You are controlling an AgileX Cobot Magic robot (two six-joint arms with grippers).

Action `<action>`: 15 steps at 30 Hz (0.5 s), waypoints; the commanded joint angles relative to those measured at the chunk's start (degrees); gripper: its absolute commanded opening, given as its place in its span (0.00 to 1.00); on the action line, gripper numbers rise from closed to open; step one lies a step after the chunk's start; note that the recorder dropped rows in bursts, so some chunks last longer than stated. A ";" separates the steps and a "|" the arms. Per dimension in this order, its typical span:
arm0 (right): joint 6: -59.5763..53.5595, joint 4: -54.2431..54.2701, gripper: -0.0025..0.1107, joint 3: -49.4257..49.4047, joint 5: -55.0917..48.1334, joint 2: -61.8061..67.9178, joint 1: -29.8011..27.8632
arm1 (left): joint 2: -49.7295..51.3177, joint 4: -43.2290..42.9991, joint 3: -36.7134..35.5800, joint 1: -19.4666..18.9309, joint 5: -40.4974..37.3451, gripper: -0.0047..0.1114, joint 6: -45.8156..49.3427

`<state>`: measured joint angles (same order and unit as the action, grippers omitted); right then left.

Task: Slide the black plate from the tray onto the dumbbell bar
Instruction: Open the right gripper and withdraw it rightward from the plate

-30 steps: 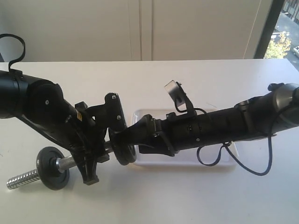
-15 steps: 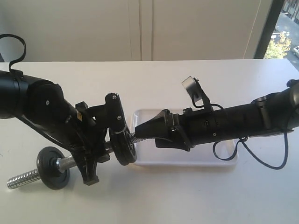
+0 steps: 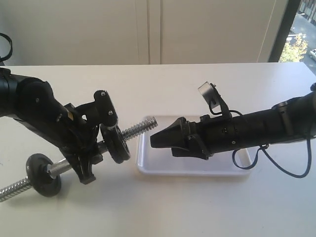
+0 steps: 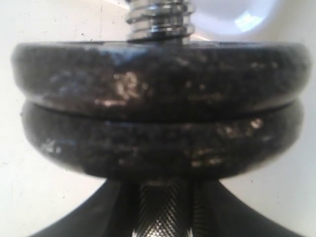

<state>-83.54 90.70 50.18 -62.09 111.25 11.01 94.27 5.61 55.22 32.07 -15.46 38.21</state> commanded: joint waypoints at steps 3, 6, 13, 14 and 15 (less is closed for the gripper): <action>-0.08 -0.05 0.95 0.16 -0.33 -0.53 -0.30 | 1.64 1.58 1.40 0.05 3.93 0.04 -0.57; -0.08 -0.05 0.95 0.16 -0.33 -0.53 -0.30 | 3.23 1.58 1.40 0.05 3.82 0.04 -0.57; -0.08 0.05 0.95 0.30 -0.33 -0.53 -0.30 | 4.50 1.58 1.40 0.05 3.60 0.04 -0.57; -0.08 0.05 0.95 0.30 -0.33 -0.53 -0.30 | 4.49 1.58 1.40 0.05 3.70 0.04 -0.57; -0.18 0.02 0.95 0.30 -0.33 -0.53 -0.30 | 4.49 1.58 1.40 0.05 3.70 0.04 -0.57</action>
<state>-83.54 90.70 50.18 -62.09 111.25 11.01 99.54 5.96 55.83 32.07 -13.30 38.03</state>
